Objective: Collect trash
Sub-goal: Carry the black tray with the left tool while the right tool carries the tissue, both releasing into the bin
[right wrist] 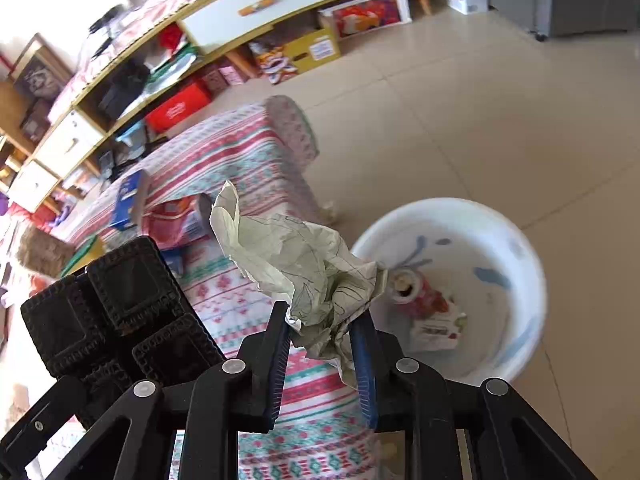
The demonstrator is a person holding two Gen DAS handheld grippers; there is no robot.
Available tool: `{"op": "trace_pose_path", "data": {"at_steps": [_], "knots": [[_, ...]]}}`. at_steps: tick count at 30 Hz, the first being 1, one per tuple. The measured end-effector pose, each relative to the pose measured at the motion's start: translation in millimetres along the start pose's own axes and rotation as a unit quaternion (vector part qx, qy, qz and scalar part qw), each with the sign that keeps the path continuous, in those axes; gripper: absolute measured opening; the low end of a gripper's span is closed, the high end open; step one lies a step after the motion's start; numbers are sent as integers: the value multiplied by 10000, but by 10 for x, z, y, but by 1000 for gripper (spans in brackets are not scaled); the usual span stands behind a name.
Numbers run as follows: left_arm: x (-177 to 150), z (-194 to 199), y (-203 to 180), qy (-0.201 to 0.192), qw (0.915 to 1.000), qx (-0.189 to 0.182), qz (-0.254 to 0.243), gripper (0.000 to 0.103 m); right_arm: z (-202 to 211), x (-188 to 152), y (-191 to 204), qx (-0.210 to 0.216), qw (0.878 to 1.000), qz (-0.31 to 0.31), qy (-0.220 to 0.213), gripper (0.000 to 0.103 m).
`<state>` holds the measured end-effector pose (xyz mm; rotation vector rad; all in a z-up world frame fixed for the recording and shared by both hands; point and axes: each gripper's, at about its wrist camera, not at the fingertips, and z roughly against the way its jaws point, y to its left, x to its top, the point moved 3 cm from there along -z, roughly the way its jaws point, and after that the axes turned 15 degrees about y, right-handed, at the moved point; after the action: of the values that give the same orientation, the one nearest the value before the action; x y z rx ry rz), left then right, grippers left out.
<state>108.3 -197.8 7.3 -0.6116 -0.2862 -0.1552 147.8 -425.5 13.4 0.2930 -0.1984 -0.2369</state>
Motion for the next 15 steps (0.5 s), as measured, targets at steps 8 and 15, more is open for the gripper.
{"op": "trace_pose_path", "data": {"at_steps": [8,15], "knots": [[105,-796,-506,484,9983,60,-323,36,25,48,-506,-19,9978,-648,142,28],[157,-1233,-609,776,9955,262,-479,36,-29,51,-602,92,9966,-775,264,30]]}}
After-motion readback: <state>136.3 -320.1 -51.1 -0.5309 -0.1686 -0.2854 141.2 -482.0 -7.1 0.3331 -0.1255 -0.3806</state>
